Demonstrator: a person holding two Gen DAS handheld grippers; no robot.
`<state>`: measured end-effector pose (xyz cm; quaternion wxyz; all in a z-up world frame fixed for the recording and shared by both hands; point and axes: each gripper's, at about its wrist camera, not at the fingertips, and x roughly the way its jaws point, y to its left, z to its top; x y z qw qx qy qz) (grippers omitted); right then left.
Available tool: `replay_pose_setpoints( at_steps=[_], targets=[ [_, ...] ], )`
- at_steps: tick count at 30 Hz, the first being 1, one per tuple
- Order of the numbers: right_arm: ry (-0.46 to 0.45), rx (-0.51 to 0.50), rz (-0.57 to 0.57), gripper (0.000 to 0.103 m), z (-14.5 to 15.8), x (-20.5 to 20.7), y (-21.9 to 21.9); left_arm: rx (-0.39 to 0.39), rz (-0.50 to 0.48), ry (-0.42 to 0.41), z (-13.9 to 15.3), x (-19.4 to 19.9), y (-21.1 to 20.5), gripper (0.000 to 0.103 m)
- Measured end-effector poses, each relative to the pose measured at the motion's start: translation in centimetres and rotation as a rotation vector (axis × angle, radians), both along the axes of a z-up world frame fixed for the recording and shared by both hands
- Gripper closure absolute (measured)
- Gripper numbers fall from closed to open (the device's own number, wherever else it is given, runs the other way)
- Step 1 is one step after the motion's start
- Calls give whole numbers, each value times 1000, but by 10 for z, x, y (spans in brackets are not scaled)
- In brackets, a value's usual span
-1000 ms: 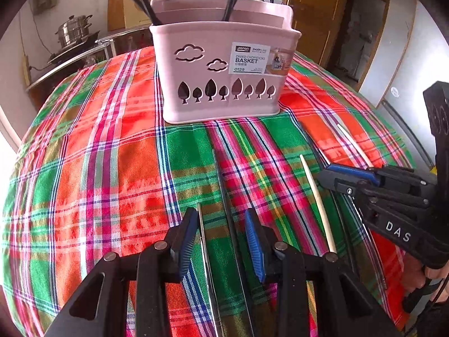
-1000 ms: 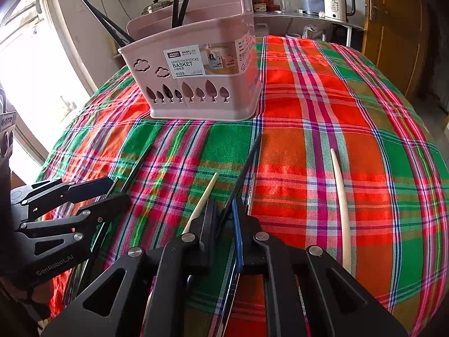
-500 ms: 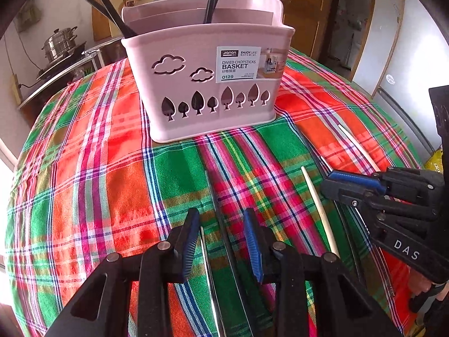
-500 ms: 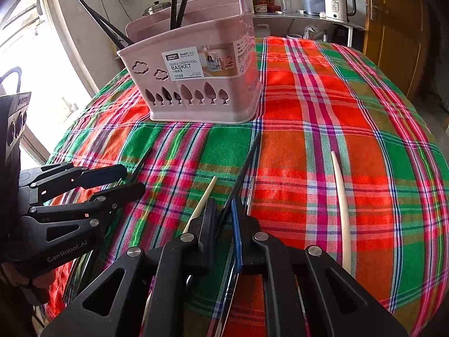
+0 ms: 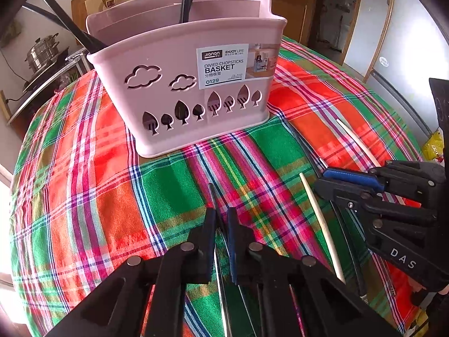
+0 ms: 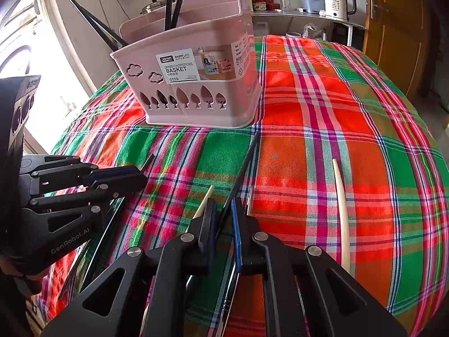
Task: Organize utensils
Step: 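Close the left tool on a dark chopstick while the right tool grasps a dark chopstick, then lift both held chopsticks over the pink basket and lower them in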
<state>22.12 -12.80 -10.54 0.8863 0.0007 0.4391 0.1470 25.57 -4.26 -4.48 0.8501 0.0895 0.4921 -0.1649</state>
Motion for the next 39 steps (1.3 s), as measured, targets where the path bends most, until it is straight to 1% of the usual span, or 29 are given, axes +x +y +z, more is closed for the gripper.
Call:
replay_pose_setpoints(
  at_steps=[4,7,13,16,20,24,29,36,39],
  targets=[
    [0,-7,5,93,0,1,1,-24,12,10,1,4,3,98],
    [1,-3,6,93,0,1,1,-70,27,13,5,6,11,99],
    [5,44,-7,96,3,3,-7,-100,48,-43,27,3,34,99],
    [-11,68,-6,97,9,0,-9,-106,70,-66,37,3,46,99],
    [-53,77,7,98,23,-6,-9,-140,98,-94,50,-7,59,99],
    [-87,108,20,98,37,-10,-10,-176,106,-138,69,-17,67,99],
    [-154,160,42,98,63,-19,-12,-221,96,-205,102,-33,71,99],
    [-254,178,64,98,101,-34,-12,-271,83,-312,151,-52,77,99],
    [-288,182,68,98,113,-39,-14,-283,80,-350,167,-58,79,99]
  ],
)
